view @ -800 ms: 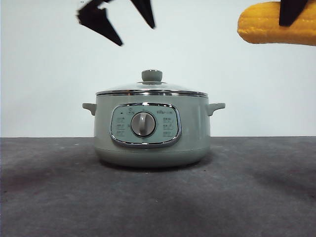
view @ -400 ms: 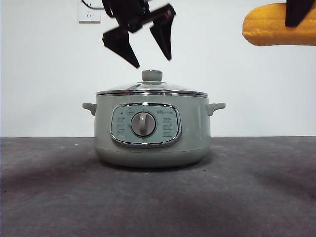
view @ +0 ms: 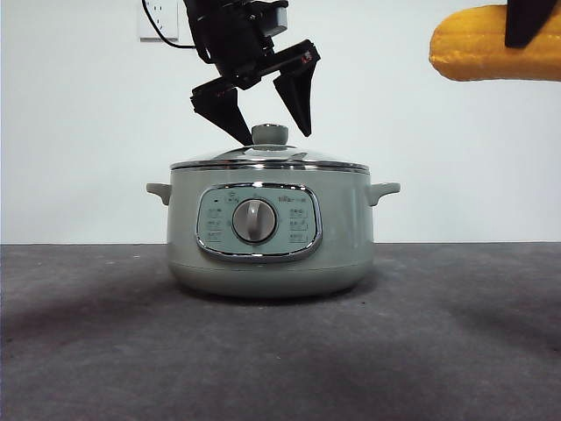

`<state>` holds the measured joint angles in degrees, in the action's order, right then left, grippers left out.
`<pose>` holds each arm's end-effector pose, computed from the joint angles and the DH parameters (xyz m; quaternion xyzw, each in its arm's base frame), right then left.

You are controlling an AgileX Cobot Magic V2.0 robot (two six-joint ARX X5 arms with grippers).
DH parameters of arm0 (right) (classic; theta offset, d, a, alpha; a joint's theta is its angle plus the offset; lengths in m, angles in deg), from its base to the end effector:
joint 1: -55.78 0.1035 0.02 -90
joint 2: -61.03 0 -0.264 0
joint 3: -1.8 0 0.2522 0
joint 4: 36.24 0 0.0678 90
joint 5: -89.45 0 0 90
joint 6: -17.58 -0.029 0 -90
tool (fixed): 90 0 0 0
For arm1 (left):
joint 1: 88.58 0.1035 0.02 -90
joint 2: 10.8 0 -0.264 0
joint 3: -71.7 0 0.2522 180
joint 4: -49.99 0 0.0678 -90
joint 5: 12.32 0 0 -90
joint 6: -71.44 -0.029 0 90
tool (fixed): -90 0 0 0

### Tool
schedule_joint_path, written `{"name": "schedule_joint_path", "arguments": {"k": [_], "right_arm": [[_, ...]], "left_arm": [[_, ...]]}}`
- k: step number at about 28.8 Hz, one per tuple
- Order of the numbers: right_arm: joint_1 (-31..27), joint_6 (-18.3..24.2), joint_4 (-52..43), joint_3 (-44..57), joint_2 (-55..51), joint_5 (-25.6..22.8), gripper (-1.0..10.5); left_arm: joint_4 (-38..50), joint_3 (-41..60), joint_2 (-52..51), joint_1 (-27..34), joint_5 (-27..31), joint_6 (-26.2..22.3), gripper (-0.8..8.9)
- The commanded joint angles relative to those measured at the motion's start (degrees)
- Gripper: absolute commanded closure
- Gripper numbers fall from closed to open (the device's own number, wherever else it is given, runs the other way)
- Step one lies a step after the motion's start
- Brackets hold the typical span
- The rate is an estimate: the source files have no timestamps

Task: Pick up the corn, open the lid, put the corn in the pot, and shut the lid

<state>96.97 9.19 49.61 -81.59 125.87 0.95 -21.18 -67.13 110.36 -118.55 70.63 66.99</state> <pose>0.1381 0.1219 0.3334 -0.1309 0.5420 0.2641 0.7870 0.3918 -0.2301 0.3283 0.1222 0.4298 -0.3004 0.8427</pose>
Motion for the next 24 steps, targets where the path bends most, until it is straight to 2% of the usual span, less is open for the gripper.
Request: {"name": "schedule_joint_path", "arguments": {"k": [1, 4, 6, 7, 19, 24], "right_arm": [[0.0, -0.6, -0.3, 0.0, 0.0, -0.1, 9.6], [0.0, -0.6, -0.3, 0.0, 0.0, -0.1, 9.6], [0.0, -0.6, -0.3, 0.0, 0.0, -0.1, 9.6], [0.0, -0.6, -0.3, 0.0, 0.0, -0.1, 9.6], [0.0, -0.6, -2.3, 0.0, 0.0, -0.1, 9.6], [0.0, -1.2, -5.1, -0.1, 0.2, -2.6, 9.6]], "left_arm": [[0.2, 0.0, 0.7, -0.1, -0.4, 0.3, 5.15], [0.0, 0.0, 0.7, -0.1, -0.4, 0.3, 6.68], [0.1, 0.0, 0.7, -0.1, -0.4, 0.3, 8.05], [0.3, 0.0, 0.7, -0.1, -0.4, 0.3, 8.32], [0.5, 0.0, -0.1, 0.2, 1.3, 0.1, 8.22], [1.2, 0.0, -3.0, 1.6, 1.3, -0.1, 8.22]]}}
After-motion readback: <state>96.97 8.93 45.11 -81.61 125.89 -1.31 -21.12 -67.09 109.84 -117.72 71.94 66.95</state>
